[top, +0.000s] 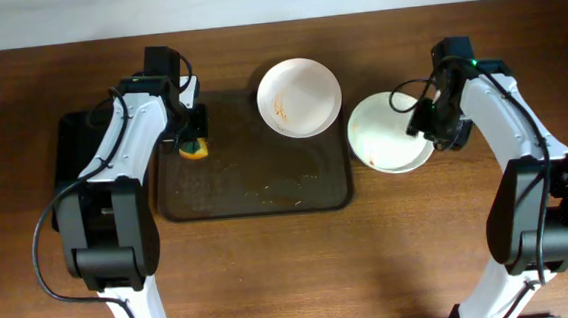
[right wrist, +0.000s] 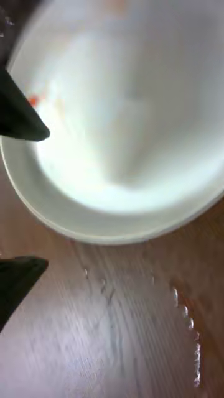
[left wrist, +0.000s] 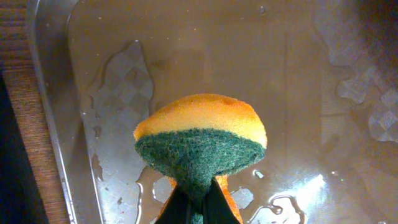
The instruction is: Clean dirty plates on tray and stack at the side
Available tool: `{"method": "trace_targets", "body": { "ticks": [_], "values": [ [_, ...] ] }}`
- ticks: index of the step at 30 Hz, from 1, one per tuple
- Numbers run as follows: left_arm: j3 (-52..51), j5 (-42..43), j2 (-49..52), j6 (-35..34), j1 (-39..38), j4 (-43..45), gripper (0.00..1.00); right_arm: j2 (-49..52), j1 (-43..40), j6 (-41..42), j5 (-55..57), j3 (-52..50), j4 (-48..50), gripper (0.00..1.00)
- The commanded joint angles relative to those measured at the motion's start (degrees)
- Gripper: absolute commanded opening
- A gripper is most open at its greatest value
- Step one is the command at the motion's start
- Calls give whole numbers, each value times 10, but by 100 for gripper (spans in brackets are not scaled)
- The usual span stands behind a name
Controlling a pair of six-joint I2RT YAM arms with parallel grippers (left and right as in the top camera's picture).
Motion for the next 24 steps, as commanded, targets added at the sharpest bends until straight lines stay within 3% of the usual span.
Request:
{"method": "trace_targets", "body": {
  "ticks": [1, 4, 8, 12, 16, 24],
  "values": [
    [4, -4, -38, -8, -1, 0, 0, -2, 11, -51, -63, 76, -35, 64],
    [5, -4, -67, -8, -1, 4, 0, -2, 59, -49, -96, 119, -20, 63],
    [5, -14, -76, -8, 3, 1, 0, 20, 160, 78, -71, 112, 88, 52],
    [5, -25, -76, -8, 9, 2, 0, 99, 245, 159, -68, 112, 180, 49],
    [5, -25, -76, -8, 9, 2, 0, 159, 273, 224, -42, 112, 257, 45],
    [5, -25, -76, -8, 9, 5, 0, 186, 309, 239, -116, 112, 225, 34]
  ]
}}
